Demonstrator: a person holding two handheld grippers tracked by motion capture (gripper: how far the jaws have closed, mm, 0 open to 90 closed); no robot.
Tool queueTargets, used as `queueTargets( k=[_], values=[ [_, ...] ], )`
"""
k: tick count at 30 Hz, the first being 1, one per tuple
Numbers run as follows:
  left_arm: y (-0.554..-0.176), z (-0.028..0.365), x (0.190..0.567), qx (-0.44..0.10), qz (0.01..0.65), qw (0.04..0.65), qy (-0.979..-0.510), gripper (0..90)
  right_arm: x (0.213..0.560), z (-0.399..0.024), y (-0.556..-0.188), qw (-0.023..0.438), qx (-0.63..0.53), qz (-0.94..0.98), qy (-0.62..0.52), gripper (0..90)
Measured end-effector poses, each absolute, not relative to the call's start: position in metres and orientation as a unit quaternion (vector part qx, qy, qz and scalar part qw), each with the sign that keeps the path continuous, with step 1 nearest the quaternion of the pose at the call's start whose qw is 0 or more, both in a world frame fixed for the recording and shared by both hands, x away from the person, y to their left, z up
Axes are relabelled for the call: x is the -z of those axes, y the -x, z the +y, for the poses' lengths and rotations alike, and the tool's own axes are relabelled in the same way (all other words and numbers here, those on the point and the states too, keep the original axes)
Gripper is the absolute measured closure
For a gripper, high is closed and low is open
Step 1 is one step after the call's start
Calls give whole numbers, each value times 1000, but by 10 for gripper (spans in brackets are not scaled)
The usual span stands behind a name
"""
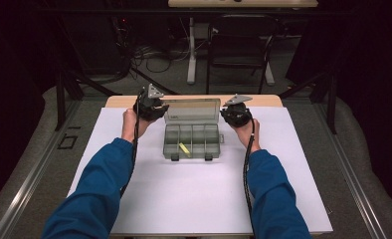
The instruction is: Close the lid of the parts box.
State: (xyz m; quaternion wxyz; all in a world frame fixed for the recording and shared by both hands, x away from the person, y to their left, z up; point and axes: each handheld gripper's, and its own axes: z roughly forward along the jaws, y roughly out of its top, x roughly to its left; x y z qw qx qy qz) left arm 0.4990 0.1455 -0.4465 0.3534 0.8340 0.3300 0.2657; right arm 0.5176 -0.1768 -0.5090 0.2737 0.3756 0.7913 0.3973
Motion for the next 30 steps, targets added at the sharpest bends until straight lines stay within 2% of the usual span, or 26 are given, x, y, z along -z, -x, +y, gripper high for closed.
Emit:
queueTargets(
  k=[13, 16, 24, 30],
  values=[
    [-498, 150, 445, -248, 328, 360, -838, 719, 475, -184, -491, 230, -384, 819, -358, 589],
    [-498, 151, 445, -248, 326, 360, -839, 721, 466, -178, -488, 229, -389, 822, -348, 570],
    [-499, 152, 445, -242, 324, 361, -840, 725, 446, -166, -500, 226, -396, 819, -348, 577],
    [-498, 153, 445, -235, 320, 366, -842, 732, 443, -158, -508, 221, -390, 822, -350, 662]
  ],
)
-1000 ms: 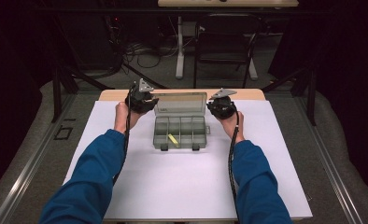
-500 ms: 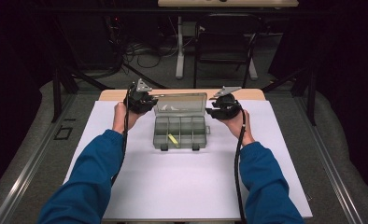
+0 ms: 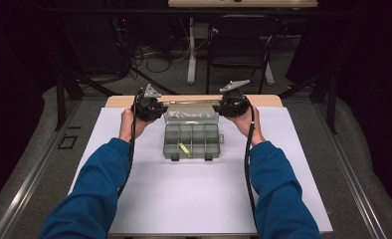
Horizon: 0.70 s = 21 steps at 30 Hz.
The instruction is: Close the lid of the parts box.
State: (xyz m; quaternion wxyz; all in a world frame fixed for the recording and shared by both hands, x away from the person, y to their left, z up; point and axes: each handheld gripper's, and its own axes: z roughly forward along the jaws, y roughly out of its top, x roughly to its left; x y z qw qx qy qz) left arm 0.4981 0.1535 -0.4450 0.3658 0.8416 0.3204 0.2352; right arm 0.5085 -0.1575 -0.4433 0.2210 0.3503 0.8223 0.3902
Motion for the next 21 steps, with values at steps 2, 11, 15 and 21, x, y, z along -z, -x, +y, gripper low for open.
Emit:
queueTargets(
  k=[2, 11, 15, 21],
  values=[
    [-498, 155, 445, -230, 318, 368, -843, 735, 442, -155, -507, 221, -386, 824, -350, 684],
    [-489, 156, 449, -236, 319, 378, -836, 733, 443, -153, -499, 231, -379, 829, -341, 688],
    [-482, 155, 452, -243, 315, 378, -836, 727, 444, -153, -493, 234, -379, 831, -334, 686],
    [-474, 154, 459, -245, 312, 377, -837, 712, 446, -154, -485, 239, -377, 834, -324, 680]
  ],
)
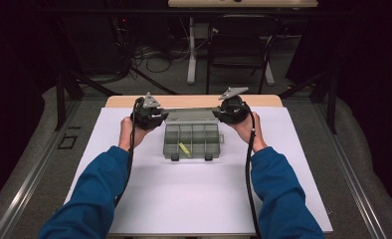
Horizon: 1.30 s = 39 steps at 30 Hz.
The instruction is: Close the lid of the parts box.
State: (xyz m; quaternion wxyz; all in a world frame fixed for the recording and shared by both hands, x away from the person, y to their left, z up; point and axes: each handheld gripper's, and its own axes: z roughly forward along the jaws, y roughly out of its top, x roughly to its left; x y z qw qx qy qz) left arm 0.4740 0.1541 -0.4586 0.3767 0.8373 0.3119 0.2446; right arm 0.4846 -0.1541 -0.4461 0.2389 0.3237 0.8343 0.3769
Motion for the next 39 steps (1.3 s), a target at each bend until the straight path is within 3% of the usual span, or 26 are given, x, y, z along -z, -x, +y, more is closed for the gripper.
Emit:
queueTargets(
  k=[3, 8, 11, 13, 19, 21, 25, 32, 39],
  values=[
    [-473, 155, 458, -240, 311, 380, -838, 678, 447, -155, -482, 239, -379, 834, -322, 682],
    [-467, 156, 445, -211, 306, 386, -844, 404, 448, -155, -479, 243, -379, 833, -321, 685],
    [-463, 159, 434, -217, 309, 402, -834, 373, 449, -154, -477, 244, -378, 833, -320, 684],
    [-461, 161, 426, -225, 310, 412, -827, 406, 450, -154, -475, 246, -374, 835, -319, 681],
    [-468, 156, 416, -239, 314, 402, -826, 775, 452, -154, -473, 246, -374, 835, -320, 672],
    [-470, 154, 419, -236, 317, 391, -831, 831, 452, -153, -471, 247, -374, 835, -320, 668],
    [-473, 152, 425, -213, 320, 385, -839, 882, 452, -154, -467, 246, -373, 836, -318, 596],
    [-471, 149, 432, -200, 314, 377, -848, 894, 449, -156, -459, 232, -383, 836, -318, 450],
    [-467, 152, 437, -198, 314, 379, -848, 899, 442, -156, -445, 217, -405, 835, -302, 448]
  ],
)
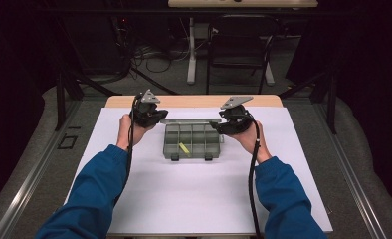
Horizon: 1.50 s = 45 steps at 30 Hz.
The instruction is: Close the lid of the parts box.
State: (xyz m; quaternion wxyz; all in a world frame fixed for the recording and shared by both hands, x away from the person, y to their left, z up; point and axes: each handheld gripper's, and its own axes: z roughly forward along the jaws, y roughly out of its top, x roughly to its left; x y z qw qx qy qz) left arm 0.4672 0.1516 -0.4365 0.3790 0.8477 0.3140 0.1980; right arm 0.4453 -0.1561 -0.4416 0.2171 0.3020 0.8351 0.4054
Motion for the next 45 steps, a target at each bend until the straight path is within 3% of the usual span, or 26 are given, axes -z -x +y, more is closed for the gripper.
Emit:
queueTargets(
  k=[4, 11, 15, 45],
  values=[
    [-464, 152, 439, -195, 314, 384, -846, 900, 436, -155, -438, 213, -421, 833, -290, 540],
    [-458, 151, 448, -191, 308, 385, -849, 900, 435, -149, -433, 221, -425, 833, -276, 831],
    [-452, 151, 454, -187, 303, 384, -852, 900, 444, -144, -431, 220, -414, 838, -280, 898],
    [-432, 150, 506, -165, 298, 364, -867, 900, 507, -136, -423, 189, -381, 855, -297, 900]
  ],
)
